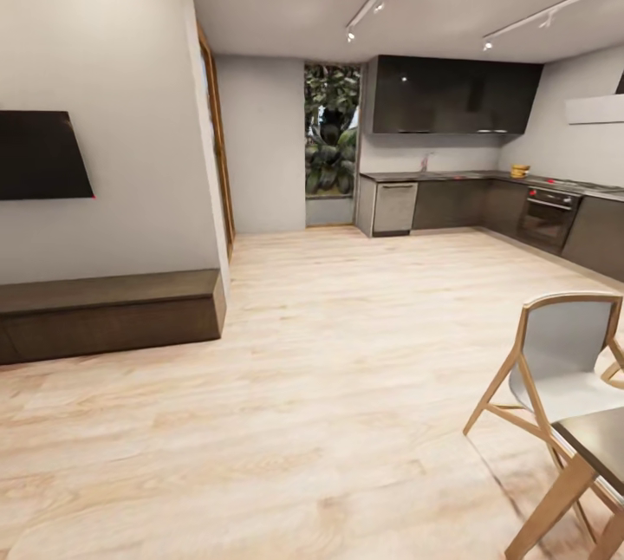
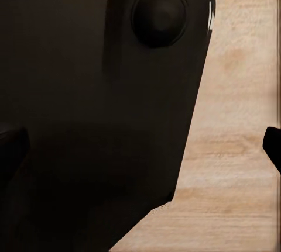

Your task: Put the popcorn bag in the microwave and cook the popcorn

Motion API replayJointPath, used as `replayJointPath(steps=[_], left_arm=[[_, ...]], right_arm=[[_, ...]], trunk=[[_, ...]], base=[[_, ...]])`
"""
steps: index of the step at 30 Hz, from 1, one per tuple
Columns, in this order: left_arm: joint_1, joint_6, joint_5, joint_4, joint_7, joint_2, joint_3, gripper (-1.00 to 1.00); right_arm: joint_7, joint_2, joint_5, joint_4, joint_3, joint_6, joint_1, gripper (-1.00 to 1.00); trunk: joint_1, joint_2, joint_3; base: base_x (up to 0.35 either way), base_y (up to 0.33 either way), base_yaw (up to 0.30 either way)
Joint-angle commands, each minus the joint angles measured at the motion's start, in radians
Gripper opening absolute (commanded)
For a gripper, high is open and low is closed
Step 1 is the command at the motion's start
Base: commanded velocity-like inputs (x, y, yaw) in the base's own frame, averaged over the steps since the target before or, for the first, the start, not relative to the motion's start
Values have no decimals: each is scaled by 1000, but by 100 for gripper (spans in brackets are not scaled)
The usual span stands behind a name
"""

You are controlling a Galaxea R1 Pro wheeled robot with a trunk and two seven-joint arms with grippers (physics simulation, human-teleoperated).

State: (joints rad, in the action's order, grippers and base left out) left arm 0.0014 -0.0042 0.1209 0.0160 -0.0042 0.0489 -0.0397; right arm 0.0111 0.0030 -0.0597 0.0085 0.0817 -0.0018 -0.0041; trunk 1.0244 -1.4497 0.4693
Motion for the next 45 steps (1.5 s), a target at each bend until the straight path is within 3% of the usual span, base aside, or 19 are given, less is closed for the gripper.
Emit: replayJointPath(steps=[1, 10, 18, 45], left_arm=[[0, 0, 8, 1, 0, 0, -3, 100], [0, 1, 9, 1, 0, 0, -3, 100], [0, 1, 9, 1, 0, 0, -3, 100], [0, -4, 9, 1, 3, 0, -3, 100]], right_arm=[[1, 0, -8, 1, 7, 0, 0, 100], [1, 0, -13, 1, 8, -1, 0, 100], [3, 0, -44, 1, 6, -1, 0, 100], [3, 0, -45, 1, 7, -1, 0, 100]], trunk=[[1, 0, 1], [1, 0, 1], [1, 0, 1], [1, 0, 1]], base=[[326, 0, 2], [326, 0, 0], [326, 0, 0], [328, 0, 0]])
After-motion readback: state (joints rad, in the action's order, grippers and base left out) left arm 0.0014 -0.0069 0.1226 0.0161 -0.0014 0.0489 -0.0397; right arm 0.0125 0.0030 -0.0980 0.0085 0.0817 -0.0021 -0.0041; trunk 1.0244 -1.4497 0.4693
